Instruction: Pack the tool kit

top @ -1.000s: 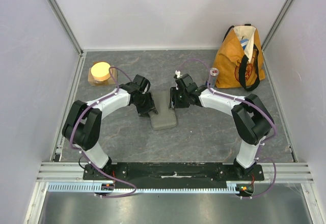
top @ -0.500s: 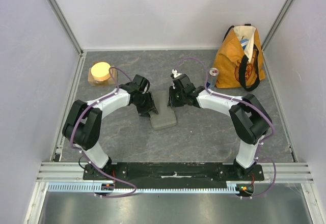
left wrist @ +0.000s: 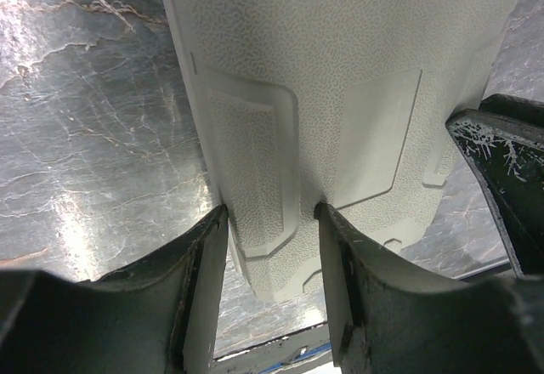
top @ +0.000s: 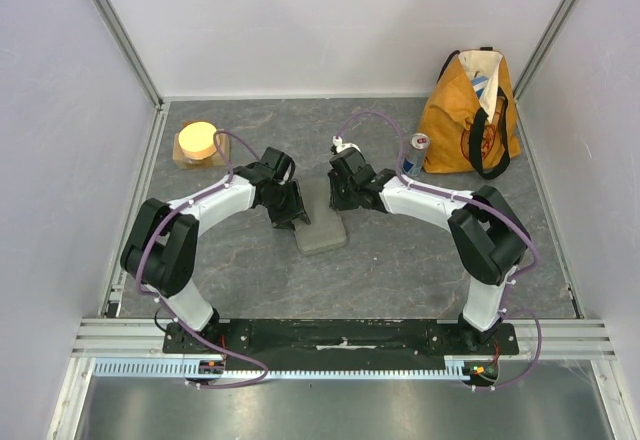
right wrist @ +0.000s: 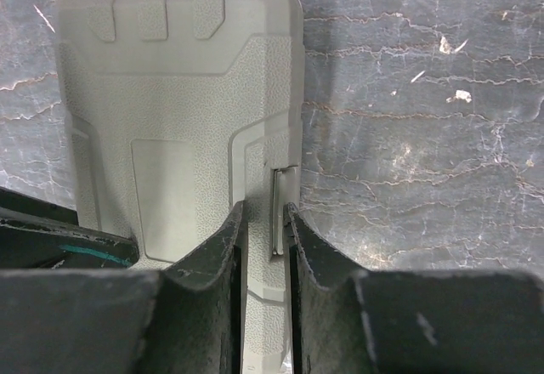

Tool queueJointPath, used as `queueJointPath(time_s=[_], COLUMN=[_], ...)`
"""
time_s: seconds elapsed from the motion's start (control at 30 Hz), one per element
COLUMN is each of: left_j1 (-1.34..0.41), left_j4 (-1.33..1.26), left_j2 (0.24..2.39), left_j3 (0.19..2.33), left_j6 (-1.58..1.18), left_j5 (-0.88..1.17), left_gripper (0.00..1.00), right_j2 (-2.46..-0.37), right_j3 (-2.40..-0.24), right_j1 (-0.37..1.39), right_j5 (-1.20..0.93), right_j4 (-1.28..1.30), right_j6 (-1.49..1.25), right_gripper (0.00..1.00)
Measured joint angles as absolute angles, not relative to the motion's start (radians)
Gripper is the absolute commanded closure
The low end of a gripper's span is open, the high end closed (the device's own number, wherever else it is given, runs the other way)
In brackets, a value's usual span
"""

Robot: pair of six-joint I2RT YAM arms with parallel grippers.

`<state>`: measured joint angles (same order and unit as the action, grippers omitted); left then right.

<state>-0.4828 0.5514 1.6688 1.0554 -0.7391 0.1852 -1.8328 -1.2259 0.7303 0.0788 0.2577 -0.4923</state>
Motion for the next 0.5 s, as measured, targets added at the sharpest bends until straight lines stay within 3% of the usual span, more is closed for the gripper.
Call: queueJointPath(time_s=[0.23,0.37,0.5], left_j1=[-0.465,-0.465,-0.469], left_j4=[0.552,0.530,0.499], left_j2=[1.739,1.803,1.832], left_j3=[1.111,1.173,1.213], left_j6=[-0.712,-0.701,-0.691], left_j5=[0.270,0.329,0.324], left_gripper=[0.52,0.51,0.44], right_j2=[-1.832,-1.817,-1.775], right_j3=[-1.244,-1.244,-1.244], right_j1=[0.728,0.705,0.687], right_j5=[0.119,0.177,0.218], right_j4=[0.310,0.347,0.399], right_j6=[-0.488,-0.486,-0.490], right_gripper=[0.68,0.55,0.46])
